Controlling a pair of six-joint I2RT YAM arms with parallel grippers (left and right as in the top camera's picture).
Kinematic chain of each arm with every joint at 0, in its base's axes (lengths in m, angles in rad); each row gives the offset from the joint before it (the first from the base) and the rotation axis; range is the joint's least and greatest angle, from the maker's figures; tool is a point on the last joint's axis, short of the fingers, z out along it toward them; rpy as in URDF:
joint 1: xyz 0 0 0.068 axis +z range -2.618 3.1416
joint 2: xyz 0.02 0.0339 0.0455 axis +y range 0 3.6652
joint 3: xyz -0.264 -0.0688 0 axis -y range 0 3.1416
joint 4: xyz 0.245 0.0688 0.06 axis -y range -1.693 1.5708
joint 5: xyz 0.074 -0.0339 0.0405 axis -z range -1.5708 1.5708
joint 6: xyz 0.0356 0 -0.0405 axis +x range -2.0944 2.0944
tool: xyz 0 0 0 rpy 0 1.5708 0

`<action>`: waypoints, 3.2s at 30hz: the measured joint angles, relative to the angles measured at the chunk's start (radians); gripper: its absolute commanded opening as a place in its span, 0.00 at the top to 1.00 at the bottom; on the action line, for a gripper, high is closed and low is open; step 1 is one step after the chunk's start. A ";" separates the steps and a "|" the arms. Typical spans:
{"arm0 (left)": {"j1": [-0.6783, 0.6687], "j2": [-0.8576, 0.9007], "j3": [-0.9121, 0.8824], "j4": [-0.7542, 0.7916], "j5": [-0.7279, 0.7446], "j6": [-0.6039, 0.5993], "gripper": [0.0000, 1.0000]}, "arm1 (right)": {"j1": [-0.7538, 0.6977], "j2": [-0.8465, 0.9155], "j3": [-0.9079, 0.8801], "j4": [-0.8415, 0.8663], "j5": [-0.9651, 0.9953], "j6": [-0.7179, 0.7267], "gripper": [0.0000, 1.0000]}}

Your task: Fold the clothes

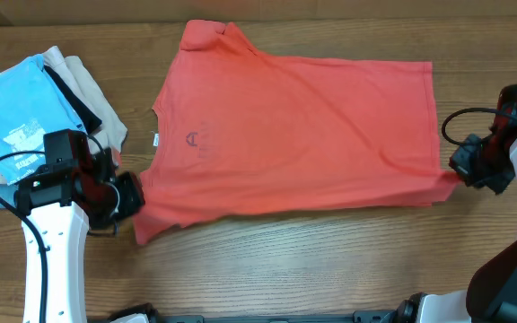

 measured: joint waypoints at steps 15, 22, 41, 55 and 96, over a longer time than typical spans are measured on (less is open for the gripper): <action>-0.026 0.152 -0.001 0.402 0.065 -0.095 0.96 | 0.000 0.039 -0.001 0.195 -0.081 -0.042 0.96; -0.062 0.263 -0.002 0.560 0.104 -0.103 0.96 | 0.000 0.115 -0.001 0.225 -0.090 -0.043 0.96; -0.081 0.271 -0.002 0.619 0.166 -0.105 0.96 | 0.000 0.162 -0.002 0.440 -0.253 -0.087 0.96; -0.081 0.152 0.296 0.284 0.225 -0.050 0.96 | 0.000 -0.085 0.135 0.179 -0.332 -0.092 0.96; -0.081 0.140 0.329 0.026 0.033 0.031 0.96 | 0.001 0.185 0.064 0.317 -0.250 -0.125 0.52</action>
